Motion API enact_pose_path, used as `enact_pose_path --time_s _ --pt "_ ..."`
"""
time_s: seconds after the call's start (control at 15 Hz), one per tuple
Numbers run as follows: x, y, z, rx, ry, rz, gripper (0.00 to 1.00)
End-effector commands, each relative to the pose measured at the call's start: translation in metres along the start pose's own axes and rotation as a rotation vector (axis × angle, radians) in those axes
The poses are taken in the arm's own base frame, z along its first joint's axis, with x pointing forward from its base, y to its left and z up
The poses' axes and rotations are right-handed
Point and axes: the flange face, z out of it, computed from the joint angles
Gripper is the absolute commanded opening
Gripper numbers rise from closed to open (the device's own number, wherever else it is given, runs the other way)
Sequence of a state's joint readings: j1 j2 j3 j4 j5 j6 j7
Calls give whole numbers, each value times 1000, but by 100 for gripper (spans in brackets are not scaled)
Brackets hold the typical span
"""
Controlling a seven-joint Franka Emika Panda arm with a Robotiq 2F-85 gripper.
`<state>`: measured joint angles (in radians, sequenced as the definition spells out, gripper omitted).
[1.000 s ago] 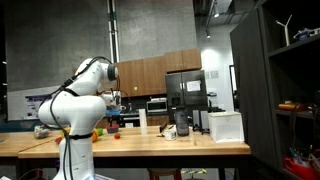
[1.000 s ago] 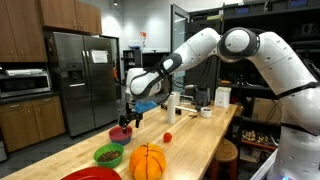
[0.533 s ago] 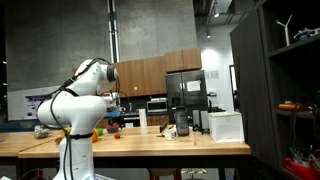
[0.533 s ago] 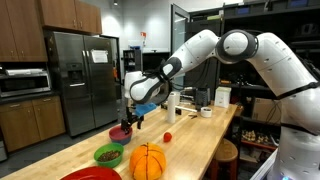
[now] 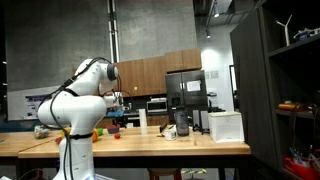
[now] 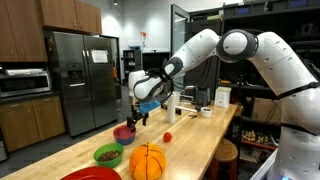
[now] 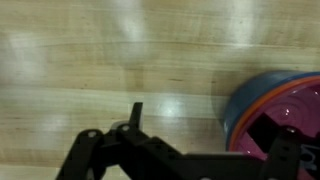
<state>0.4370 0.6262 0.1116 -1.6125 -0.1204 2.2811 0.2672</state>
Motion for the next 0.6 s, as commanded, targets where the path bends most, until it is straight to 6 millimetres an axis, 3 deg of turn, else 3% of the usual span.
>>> enact_pose_path --time_s 0.0,0.53 --pt "-17 25 -14 -22 -20 32 100" --pt "-57 81 -17 -51 -67 120 100"
